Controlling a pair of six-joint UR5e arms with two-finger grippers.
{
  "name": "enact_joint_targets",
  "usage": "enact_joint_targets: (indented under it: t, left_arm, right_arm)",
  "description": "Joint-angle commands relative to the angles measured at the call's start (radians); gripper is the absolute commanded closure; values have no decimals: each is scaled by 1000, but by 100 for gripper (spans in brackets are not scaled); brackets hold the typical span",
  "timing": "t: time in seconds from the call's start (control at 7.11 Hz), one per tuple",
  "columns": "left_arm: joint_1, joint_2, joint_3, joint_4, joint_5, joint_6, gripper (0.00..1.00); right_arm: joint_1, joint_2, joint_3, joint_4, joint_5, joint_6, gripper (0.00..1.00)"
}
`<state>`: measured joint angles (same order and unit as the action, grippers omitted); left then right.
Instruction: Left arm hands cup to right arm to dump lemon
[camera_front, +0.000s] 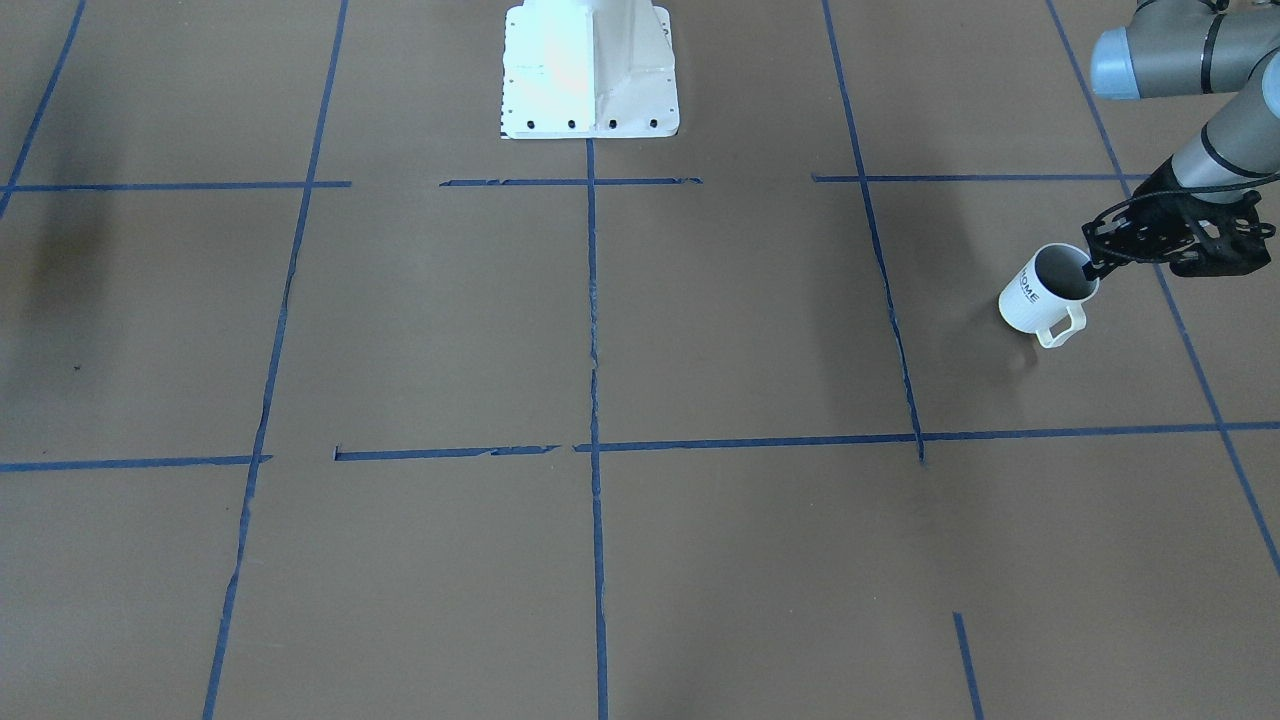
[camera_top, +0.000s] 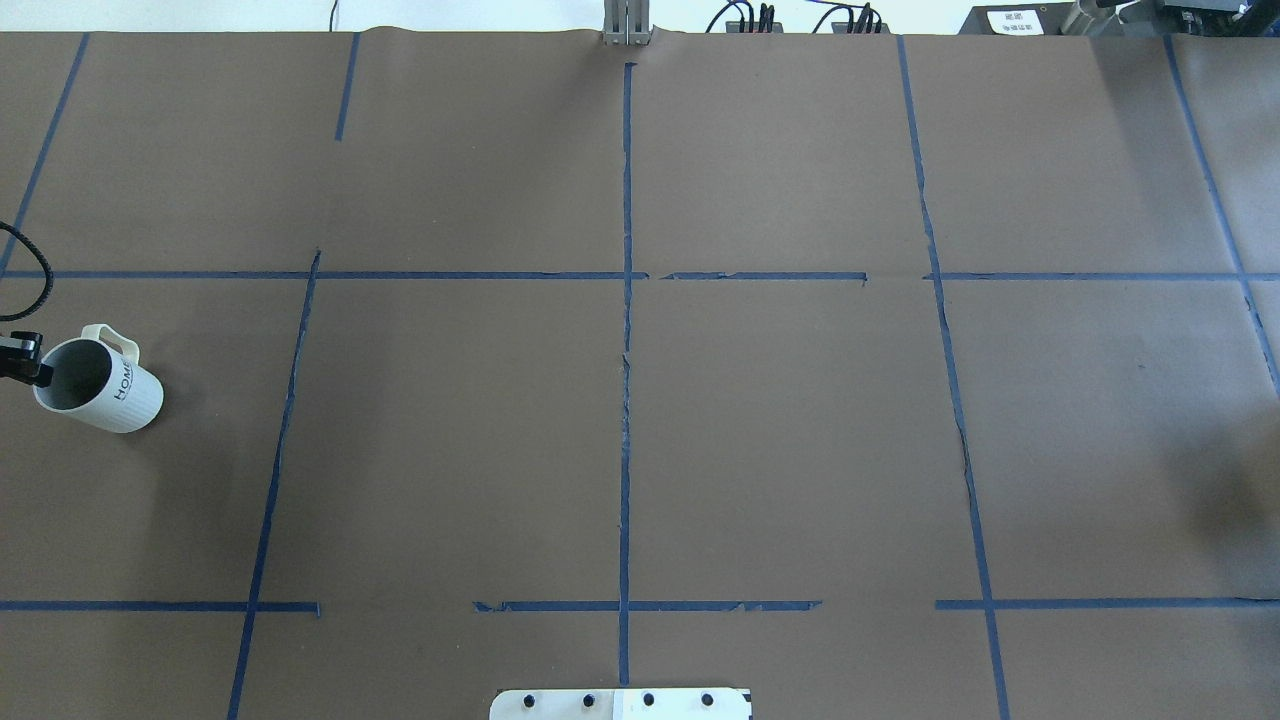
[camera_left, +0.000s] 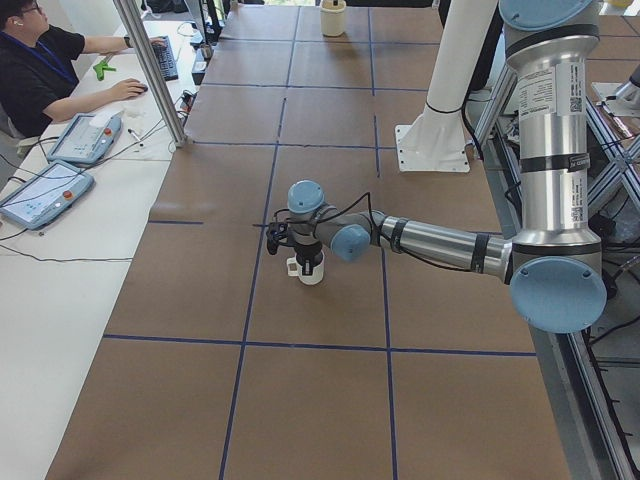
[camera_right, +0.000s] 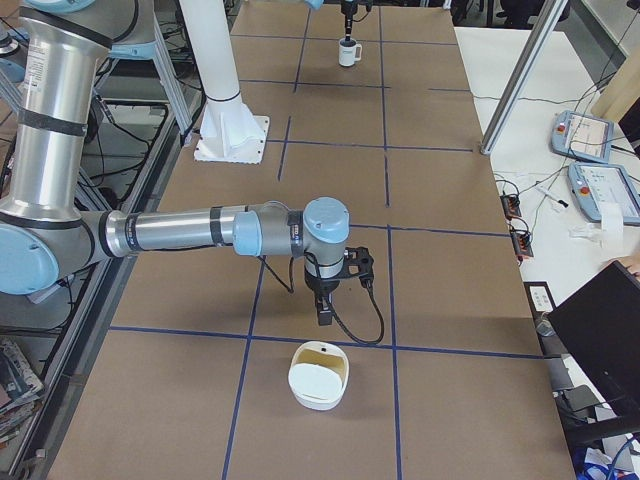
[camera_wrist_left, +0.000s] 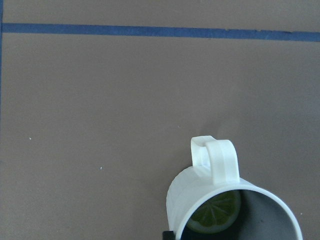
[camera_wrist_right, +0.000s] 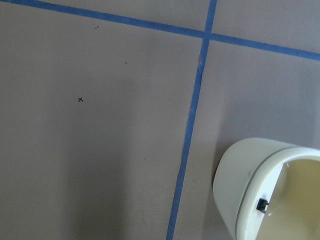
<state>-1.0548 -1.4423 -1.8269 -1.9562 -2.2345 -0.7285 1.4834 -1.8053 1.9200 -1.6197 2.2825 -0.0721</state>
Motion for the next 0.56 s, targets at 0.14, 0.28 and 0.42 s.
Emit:
enact_joint_targets:
  t: [0.14,0.28,0.42]
  left_arm:
    - [-8,-27,-185,239,4,-69,100]
    - [-8,-93,-216,259,1,-221,100]
    - [-8,-163,-219,273,0,-324,100]
  right_arm:
    - [0,1,-7,188,2,0,0]
    - [-6,21,-25,283,2,0,1]
    - [-27,84,-54,346,20,2,1]
